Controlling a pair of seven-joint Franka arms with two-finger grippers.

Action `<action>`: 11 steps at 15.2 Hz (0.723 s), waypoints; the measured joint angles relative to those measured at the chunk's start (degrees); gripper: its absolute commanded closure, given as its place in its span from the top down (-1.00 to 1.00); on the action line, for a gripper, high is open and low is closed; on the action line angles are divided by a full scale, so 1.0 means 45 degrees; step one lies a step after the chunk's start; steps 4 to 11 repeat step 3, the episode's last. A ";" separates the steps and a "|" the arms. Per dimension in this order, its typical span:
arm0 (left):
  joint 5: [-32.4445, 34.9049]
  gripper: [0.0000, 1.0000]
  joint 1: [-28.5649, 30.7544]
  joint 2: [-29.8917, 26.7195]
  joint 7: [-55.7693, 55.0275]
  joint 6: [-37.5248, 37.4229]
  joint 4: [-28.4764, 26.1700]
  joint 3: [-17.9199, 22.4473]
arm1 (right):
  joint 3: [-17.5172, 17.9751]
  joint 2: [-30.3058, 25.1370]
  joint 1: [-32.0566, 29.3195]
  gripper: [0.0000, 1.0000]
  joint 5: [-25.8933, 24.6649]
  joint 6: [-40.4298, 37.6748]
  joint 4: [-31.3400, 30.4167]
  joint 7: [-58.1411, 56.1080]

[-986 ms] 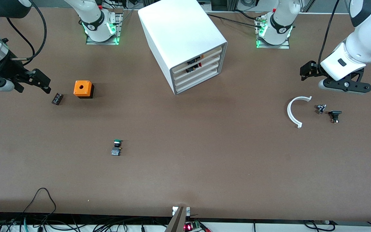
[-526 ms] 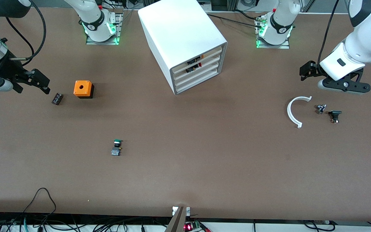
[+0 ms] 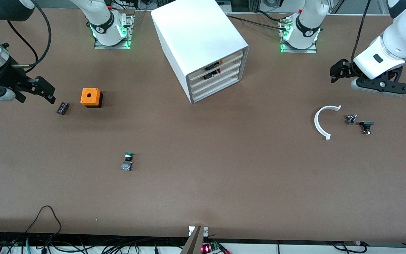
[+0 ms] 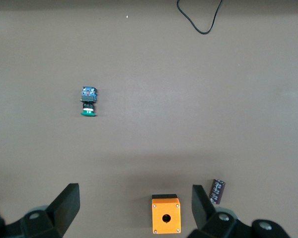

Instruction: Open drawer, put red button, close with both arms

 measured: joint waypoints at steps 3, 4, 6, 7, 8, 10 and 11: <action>-0.0003 1.00 0.0000 0.0004 0.0179 -0.0005 -0.0004 0.0002 | 0.0003 0.0030 0.0009 1.00 0.0000 -0.0001 0.0015 -0.0001; -0.0003 1.00 0.0000 0.0004 0.0179 -0.0005 -0.0004 0.0002 | 0.0003 0.0030 0.0009 1.00 0.0000 -0.0001 0.0015 -0.0001; -0.0003 1.00 0.0000 0.0004 0.0179 -0.0005 -0.0004 0.0002 | 0.0003 0.0030 0.0009 1.00 0.0000 -0.0001 0.0015 -0.0001; -0.0003 1.00 0.0000 0.0004 0.0179 -0.0005 -0.0004 0.0002 | 0.0003 0.0030 0.0009 1.00 0.0000 -0.0001 0.0015 -0.0001; -0.0003 1.00 0.0000 0.0004 0.0179 -0.0005 -0.0004 0.0002 | 0.0003 0.0030 0.0009 1.00 0.0000 -0.0001 0.0015 -0.0001; -0.0003 1.00 0.0000 0.0004 0.0179 -0.0005 -0.0004 0.0002 | 0.0003 0.0030 0.0009 1.00 0.0000 -0.0001 0.0015 -0.0001; -0.0003 1.00 0.0000 0.0004 0.0179 -0.0005 -0.0004 0.0002 | 0.0003 0.0030 0.0009 1.00 0.0000 -0.0001 0.0015 -0.0001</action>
